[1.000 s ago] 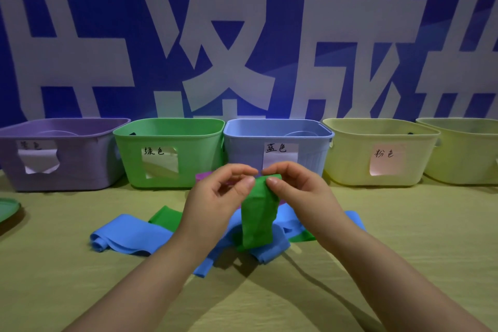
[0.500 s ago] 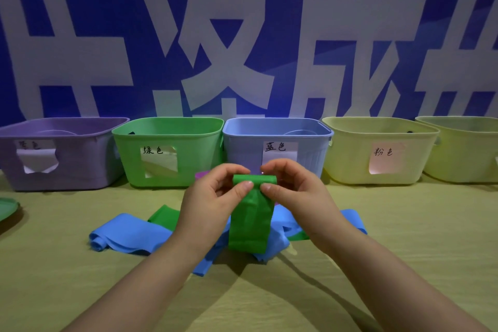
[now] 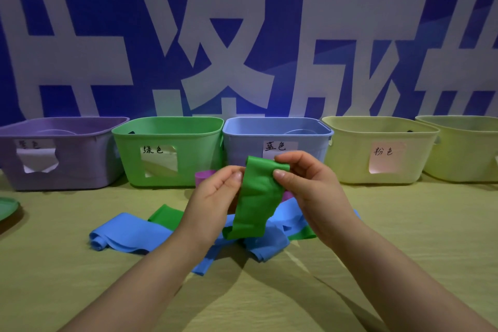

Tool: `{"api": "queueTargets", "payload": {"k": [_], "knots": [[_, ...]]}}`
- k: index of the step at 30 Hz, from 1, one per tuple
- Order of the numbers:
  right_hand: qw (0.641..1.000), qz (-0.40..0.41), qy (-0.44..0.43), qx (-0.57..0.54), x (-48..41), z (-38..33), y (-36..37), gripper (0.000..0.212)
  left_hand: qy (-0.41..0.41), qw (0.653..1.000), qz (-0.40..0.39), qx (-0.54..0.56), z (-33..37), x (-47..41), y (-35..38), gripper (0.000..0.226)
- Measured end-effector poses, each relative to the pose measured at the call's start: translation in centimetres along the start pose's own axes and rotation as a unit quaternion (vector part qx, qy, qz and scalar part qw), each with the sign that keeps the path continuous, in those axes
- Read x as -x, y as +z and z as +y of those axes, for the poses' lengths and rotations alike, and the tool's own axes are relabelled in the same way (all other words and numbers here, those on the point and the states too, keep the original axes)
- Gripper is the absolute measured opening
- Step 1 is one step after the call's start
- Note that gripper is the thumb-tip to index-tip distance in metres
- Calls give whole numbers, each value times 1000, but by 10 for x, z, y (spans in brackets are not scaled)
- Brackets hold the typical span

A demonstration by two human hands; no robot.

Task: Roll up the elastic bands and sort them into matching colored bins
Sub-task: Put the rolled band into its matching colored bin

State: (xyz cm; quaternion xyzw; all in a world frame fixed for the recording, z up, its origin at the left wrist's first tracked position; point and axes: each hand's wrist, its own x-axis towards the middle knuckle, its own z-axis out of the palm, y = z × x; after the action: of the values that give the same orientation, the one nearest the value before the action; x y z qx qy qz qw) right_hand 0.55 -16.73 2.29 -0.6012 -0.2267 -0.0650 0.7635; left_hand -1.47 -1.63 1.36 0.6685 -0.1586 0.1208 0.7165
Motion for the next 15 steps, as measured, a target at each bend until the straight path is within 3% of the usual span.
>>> {"api": "queueTargets", "payload": {"k": [5,10,15], "knots": [[999,-9,-5,37,-1,2,2,28,-31,999,-24,-7,3,1,1,25],[999,-4,-2,43,0,-1,2,35,-88,994,13,59,5,-2,-1,24],[998,5,-4,58,1,-1,2,31,-113,993,-26,-22,4,0,-2,18]]}}
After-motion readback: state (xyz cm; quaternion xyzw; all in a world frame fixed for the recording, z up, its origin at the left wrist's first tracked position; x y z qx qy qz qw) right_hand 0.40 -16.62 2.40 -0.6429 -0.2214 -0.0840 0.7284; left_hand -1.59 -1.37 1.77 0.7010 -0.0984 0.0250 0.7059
